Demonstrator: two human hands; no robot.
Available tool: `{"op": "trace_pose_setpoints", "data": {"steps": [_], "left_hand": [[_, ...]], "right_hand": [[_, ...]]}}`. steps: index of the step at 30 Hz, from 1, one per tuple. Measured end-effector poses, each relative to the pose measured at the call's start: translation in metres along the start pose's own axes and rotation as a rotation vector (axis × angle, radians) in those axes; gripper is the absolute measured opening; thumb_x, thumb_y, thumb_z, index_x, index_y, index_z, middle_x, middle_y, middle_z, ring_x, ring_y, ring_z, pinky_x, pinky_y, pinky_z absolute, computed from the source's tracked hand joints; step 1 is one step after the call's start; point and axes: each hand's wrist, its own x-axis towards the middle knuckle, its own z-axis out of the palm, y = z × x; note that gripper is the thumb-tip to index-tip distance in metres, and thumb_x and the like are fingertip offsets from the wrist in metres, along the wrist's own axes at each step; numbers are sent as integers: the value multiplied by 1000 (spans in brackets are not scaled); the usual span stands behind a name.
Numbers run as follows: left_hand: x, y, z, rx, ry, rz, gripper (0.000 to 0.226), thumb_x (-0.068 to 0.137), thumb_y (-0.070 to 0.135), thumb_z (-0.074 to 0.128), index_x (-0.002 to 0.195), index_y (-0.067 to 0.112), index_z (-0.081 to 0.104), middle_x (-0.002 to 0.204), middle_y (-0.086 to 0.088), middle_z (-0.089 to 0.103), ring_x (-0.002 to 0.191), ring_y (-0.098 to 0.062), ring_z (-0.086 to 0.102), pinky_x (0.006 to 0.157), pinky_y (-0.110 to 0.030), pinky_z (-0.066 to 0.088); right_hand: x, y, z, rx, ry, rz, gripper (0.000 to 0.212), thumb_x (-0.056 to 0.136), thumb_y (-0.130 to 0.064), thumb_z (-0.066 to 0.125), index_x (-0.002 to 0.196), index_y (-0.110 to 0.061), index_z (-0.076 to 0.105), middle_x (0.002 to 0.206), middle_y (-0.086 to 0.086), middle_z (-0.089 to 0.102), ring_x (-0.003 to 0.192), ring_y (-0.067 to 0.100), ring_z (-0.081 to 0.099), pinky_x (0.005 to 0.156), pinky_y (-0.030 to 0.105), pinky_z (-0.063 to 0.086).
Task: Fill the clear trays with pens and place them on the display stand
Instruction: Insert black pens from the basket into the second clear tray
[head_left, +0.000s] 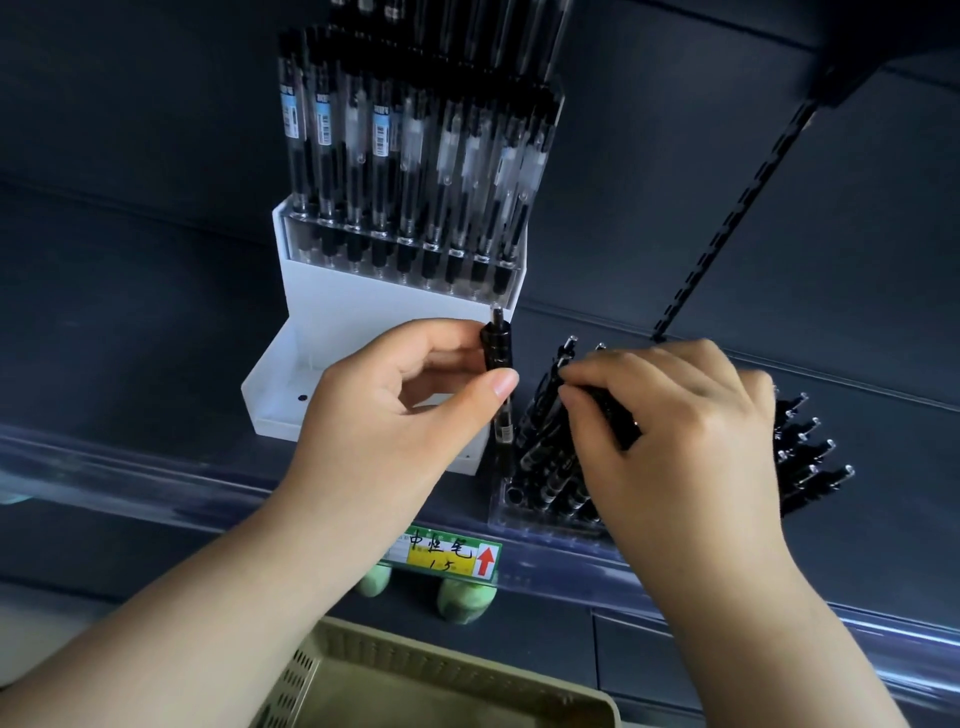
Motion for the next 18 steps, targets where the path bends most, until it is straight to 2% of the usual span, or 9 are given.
{"op": "trace_pose_setpoints", "data": {"steps": [2,8,13,18], "left_hand": [[0,1,0,12,1,14,20,75,32,70,95,36,69,92,18,72,89,-2,68,80,-23,55],[4,0,-4,-26,26,20,17,80,22,71,93,33,71,91,14,72,89,-7,69,82,-25,55],[5,-1,-4,-52,34,5,19,76,29,70,94,33,71,91,12,73,88,-9,69,80,-27,57],[4,-1,-2,-41,32,6,19,76,31,70,95,35,70,92,14,72,89,-9,69,83,-33,55]], "right_hand": [[0,-1,-5,-34,5,5,11,79,-20,62,80,-23,72,81,-10,69,83,23,59,72,34,28],[-4,-2,-14,-111,-24,-13,22,72,-18,55,79,-24,75,87,-9,69,83,24,58,72,33,26],[-8,-2,-12,-157,-84,-5,29,73,-21,50,87,-25,75,93,-5,66,84,27,56,73,32,23],[-11,-3,-14,-173,-62,-2,28,74,-20,52,90,-24,75,96,-3,65,85,28,55,73,33,23]]}}
